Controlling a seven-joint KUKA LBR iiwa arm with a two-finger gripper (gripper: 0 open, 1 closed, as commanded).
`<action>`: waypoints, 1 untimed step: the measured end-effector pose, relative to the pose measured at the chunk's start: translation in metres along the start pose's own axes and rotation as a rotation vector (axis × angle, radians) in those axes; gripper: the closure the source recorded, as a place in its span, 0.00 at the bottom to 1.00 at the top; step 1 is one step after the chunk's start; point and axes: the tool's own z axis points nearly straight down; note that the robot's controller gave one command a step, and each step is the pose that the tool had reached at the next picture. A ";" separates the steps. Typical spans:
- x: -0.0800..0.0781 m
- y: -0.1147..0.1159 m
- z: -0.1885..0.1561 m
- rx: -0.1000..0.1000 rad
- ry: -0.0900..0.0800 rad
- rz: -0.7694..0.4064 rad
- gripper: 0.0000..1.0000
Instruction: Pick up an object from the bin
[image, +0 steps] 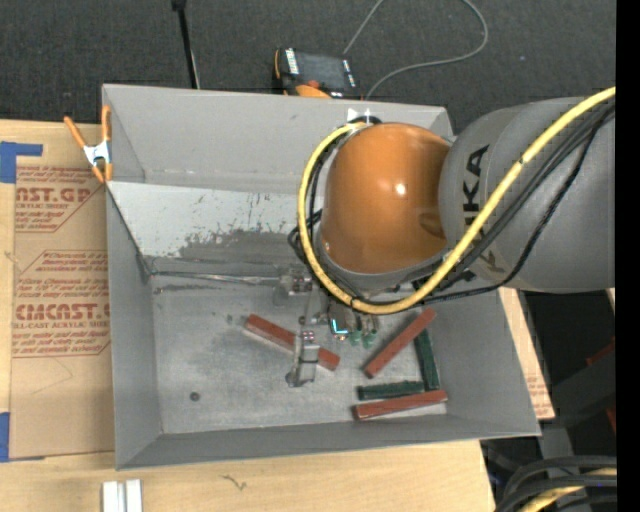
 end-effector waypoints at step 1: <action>-0.061 -0.028 0.121 0.001 -0.003 -0.044 0.00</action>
Offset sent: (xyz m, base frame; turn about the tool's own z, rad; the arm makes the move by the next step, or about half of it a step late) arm 0.0609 -0.0271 -0.1161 -0.0448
